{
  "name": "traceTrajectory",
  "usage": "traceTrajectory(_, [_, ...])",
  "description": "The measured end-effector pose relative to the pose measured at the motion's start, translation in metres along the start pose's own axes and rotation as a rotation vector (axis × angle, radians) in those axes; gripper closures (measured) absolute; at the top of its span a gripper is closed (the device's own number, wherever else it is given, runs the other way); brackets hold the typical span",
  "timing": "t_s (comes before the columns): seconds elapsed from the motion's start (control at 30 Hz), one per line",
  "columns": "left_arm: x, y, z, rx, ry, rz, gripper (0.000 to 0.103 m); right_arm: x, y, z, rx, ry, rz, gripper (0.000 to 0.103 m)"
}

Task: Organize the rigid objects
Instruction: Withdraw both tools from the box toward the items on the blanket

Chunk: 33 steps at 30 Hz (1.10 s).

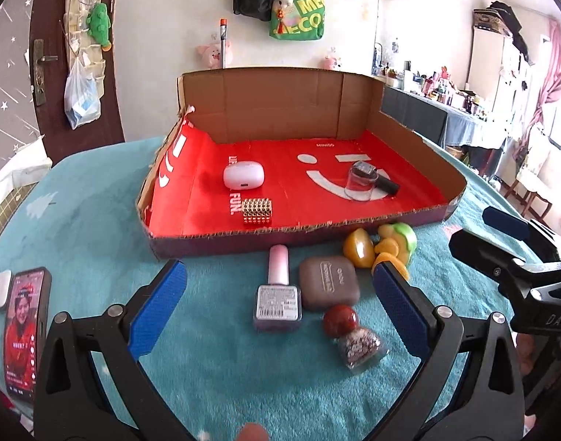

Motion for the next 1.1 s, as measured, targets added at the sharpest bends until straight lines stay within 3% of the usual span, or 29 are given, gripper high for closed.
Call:
traceTrajectory(0.27, [0.001, -0.001, 0.015, 0.05, 0.015, 0.045, 0.0, 0.001, -0.001, 0.011, 0.003, 0.015, 0.003, 0.002])
traceTrajectory(1.1, [-0.001, -0.012, 0.053, 0.065, 0.085, 0.086, 0.0, -0.008, -0.003, 0.041, 0.007, 0.088, 0.003, 0.01])
Point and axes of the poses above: each gripper's, at about its wrist camera, not at the fingertips, and x roughly against the way its jaws point, y to its left, z to its underside, the point moved 10 cm from there along -x, roughly the way its jaws point, and after that the axes turned 11 degrees about -x, right-handed, at the moved point
